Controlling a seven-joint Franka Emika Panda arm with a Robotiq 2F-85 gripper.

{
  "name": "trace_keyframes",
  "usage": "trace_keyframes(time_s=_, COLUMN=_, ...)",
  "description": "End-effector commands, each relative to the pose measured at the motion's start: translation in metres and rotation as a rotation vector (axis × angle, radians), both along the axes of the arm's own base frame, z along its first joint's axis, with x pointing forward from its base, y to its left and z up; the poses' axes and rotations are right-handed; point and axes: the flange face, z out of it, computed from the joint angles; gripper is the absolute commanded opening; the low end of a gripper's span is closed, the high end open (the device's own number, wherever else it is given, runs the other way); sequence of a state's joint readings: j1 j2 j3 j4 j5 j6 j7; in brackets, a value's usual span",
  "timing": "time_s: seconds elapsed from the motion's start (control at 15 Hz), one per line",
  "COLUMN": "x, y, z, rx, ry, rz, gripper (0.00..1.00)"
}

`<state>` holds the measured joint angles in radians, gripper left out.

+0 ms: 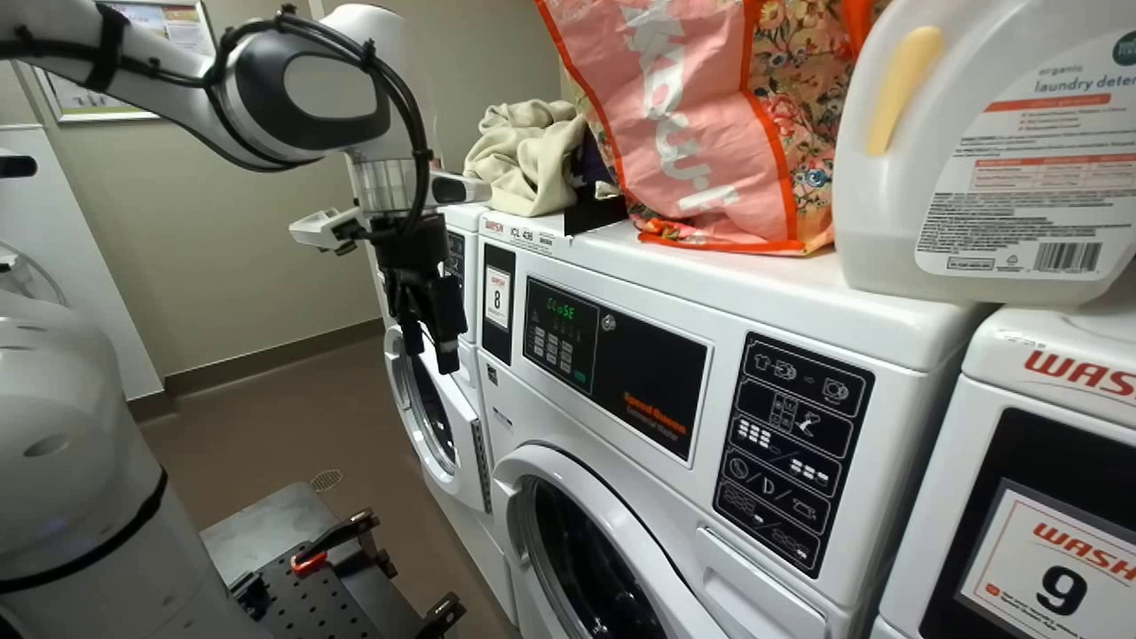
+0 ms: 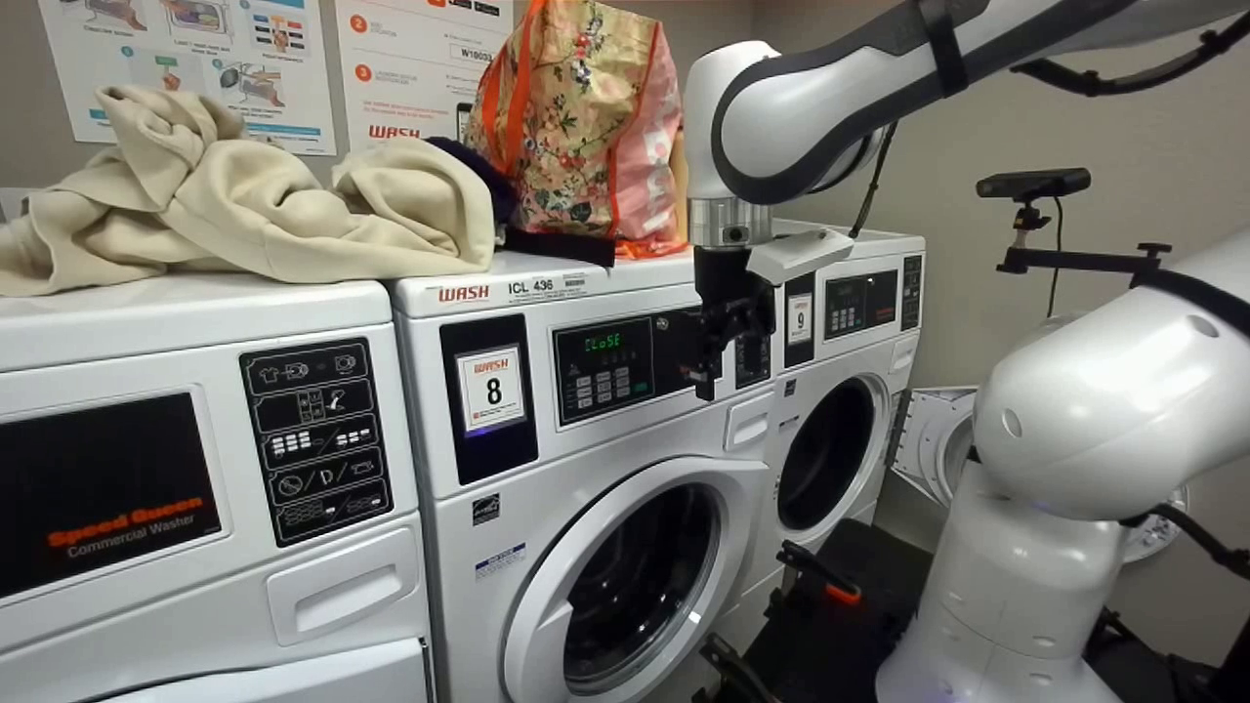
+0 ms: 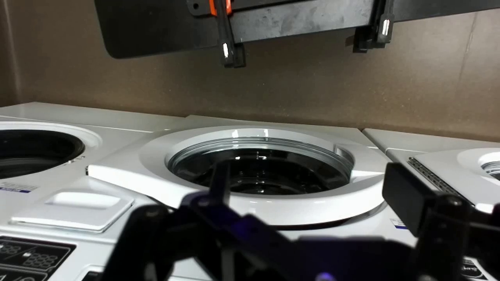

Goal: Press the central button on the button pad of the washing machine

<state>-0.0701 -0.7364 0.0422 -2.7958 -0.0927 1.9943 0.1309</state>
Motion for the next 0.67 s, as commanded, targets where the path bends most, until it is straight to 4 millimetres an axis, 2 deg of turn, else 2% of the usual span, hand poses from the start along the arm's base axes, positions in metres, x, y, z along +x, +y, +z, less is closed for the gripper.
trace_keyframes(time_s=0.0, x=0.005, y=-0.004, z=-0.005, rx=0.018, ry=0.009, rz=-0.049, gripper=1.0)
trace_keyframes(time_s=0.6, x=0.045, y=-0.03, z=-0.028, rx=0.355, ry=-0.199, rz=-0.368, gripper=1.0)
